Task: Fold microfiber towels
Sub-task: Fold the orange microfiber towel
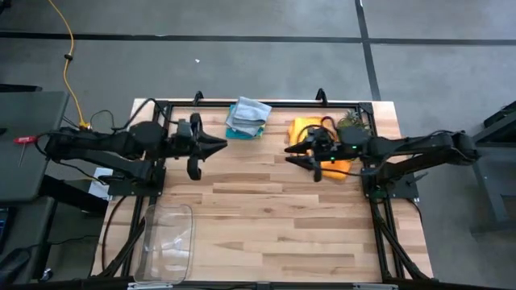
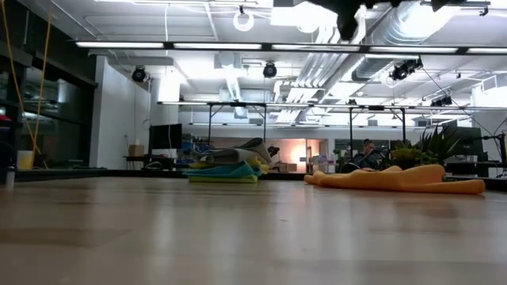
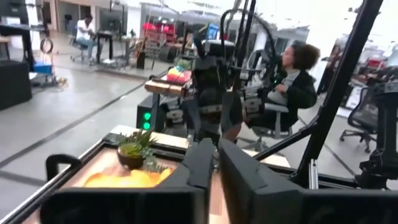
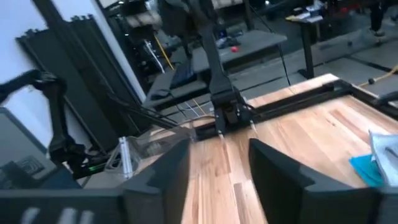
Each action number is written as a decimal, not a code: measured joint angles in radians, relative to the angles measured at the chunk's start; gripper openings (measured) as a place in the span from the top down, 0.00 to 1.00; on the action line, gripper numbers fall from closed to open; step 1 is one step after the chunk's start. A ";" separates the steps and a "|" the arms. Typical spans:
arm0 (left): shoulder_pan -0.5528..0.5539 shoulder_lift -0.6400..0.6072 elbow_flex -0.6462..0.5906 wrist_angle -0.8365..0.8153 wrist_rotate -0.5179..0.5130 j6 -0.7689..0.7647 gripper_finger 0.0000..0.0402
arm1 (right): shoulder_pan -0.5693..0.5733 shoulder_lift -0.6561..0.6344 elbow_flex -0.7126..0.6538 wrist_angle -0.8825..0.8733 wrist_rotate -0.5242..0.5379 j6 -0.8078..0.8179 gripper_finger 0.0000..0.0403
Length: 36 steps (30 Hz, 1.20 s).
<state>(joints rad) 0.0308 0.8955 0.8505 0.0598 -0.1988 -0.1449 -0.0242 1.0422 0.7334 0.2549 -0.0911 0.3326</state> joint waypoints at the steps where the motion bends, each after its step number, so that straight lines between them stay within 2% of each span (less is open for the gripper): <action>1: -0.002 0.000 -0.032 0.046 0.000 0.000 0.97 | 0.005 -0.026 0.000 -0.021 0.000 -0.006 0.68; 5: 0.009 -0.013 -0.144 0.186 -0.004 -0.020 0.97 | 0.029 -0.120 -0.001 -0.131 0.015 -0.024 0.90; 7: 0.021 -0.022 -0.174 0.189 -0.006 -0.039 0.99 | 0.039 -0.158 -0.017 -0.144 0.024 -0.023 0.97; 12: 0.054 -0.042 -0.184 0.185 0.036 -0.006 0.99 | 0.070 -0.219 -0.095 -0.097 0.113 -0.011 0.98; 15: 0.069 -0.053 -0.184 0.188 0.071 0.048 1.00 | 0.072 -0.227 -0.128 -0.067 0.117 -0.009 0.99; 23: 0.081 -0.059 -0.184 0.184 0.081 0.045 0.99 | 0.064 -0.227 -0.132 -0.054 0.127 -0.012 1.00; 26: 0.081 -0.058 -0.184 0.184 0.082 0.045 0.99 | 0.056 -0.221 -0.132 -0.071 0.185 0.005 1.00; 28: 0.081 -0.058 -0.184 0.185 0.081 0.044 0.99 | 0.043 -0.207 -0.132 -0.122 0.259 0.047 1.00; 32: 0.080 -0.058 -0.184 0.192 0.081 0.044 0.99 | -0.011 -0.131 -0.132 -0.331 0.387 0.187 1.00; 36: 0.080 -0.058 -0.184 0.192 0.074 0.043 0.99 | -0.095 0.014 -0.132 -0.537 0.432 0.386 1.00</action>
<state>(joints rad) 0.1108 0.8375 0.6662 0.2516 -0.1245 -0.1017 -0.1190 1.0561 0.6010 -0.2825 0.3405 0.7184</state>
